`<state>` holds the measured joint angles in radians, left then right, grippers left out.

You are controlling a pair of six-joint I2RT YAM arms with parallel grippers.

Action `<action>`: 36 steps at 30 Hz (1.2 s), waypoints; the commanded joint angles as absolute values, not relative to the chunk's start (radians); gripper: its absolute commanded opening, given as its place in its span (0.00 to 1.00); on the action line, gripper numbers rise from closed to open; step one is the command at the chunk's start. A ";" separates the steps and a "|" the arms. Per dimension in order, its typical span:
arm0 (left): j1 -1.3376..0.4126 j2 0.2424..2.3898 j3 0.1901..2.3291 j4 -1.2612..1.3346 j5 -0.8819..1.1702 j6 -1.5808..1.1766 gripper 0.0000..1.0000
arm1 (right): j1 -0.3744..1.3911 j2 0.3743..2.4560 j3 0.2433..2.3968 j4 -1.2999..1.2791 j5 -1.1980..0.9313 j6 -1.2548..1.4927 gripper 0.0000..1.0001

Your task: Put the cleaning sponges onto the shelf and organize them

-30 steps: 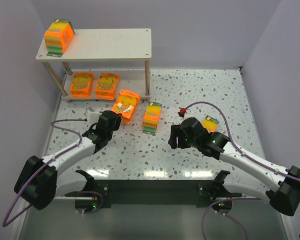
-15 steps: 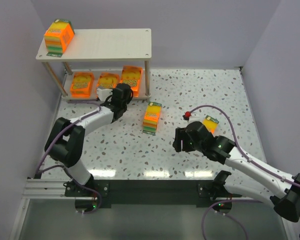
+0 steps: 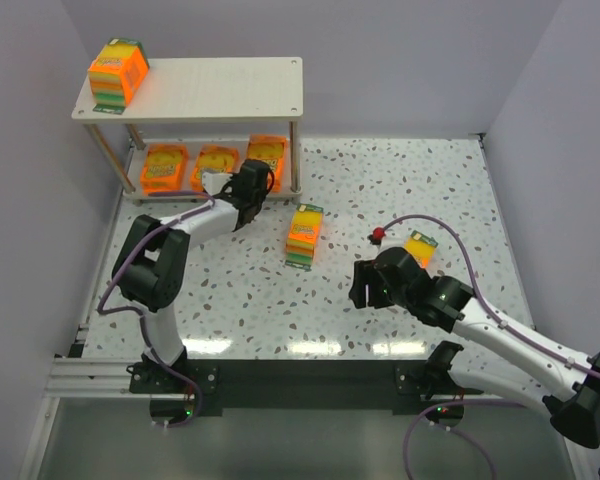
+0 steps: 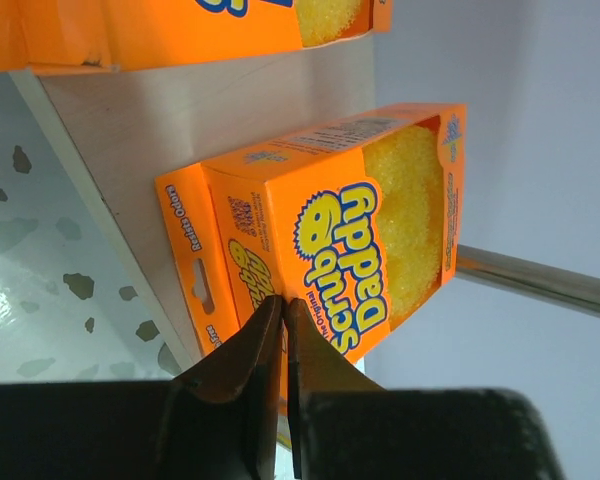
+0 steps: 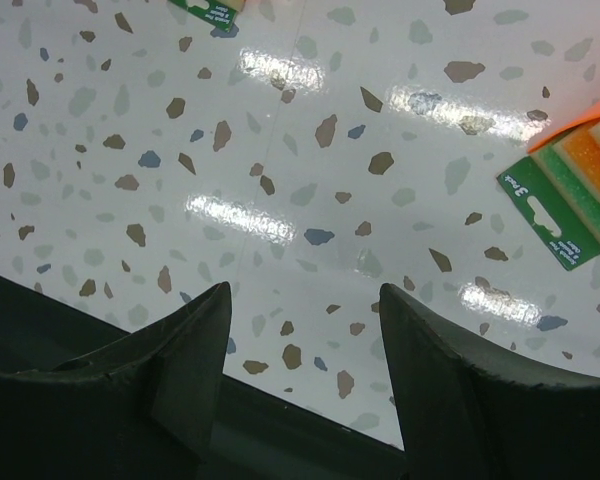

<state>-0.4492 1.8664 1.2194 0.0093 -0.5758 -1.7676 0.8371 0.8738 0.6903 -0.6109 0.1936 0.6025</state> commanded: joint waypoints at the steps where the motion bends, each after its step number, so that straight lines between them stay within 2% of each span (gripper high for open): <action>1: -0.439 1.862 1.247 0.011 -0.583 -1.761 0.15 | 0.836 0.865 0.686 -0.609 0.219 0.609 0.65; 6: -0.445 1.801 1.169 0.056 -0.548 -1.715 0.40 | 0.834 0.884 0.687 -0.597 0.216 0.612 0.66; 9: -0.451 1.726 1.093 0.106 -0.555 -1.683 0.50 | 0.836 0.894 0.686 -0.586 0.216 0.615 0.66; 13: -0.454 1.588 0.997 0.185 -0.525 -1.591 0.56 | 0.836 0.913 0.684 -0.565 0.225 0.617 0.67; 17: -0.465 1.479 0.907 0.277 -0.338 -1.325 0.56 | 0.836 0.954 0.683 -0.523 0.239 0.611 0.68; 22: -0.482 1.379 0.672 0.415 -0.039 -1.134 0.49 | 0.833 1.024 0.690 -0.399 0.290 0.609 0.67; 24: -0.486 1.361 0.577 0.463 0.017 -1.076 0.37 | 0.830 1.066 0.706 -0.335 0.313 0.606 0.60; 25: -0.491 1.350 0.557 0.478 0.044 -1.046 0.33 | 0.824 1.089 0.730 -0.315 0.310 0.603 0.53; 26: -0.491 1.353 0.548 0.453 0.051 -0.982 0.23 | 0.821 1.148 0.744 -0.298 0.311 0.595 0.35; 28: -0.491 1.374 0.578 0.393 0.043 -0.922 0.14 | 0.799 1.219 0.799 -0.264 0.313 0.589 0.19; 29: -0.491 1.390 0.593 0.371 0.046 -0.852 0.10 | 0.790 1.283 0.817 -0.256 0.316 0.584 0.02; 32: -0.491 1.483 0.704 0.285 0.034 -0.734 0.00 | 0.735 1.406 0.870 -0.216 0.298 0.581 0.00; 36: -0.492 1.624 0.845 0.274 0.054 -0.637 0.00 | 0.686 1.500 0.911 -0.163 0.276 0.572 0.00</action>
<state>-0.4915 1.5608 0.7547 0.2741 0.0193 -0.8070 0.7143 1.4628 0.8566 -0.2489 0.2699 0.5865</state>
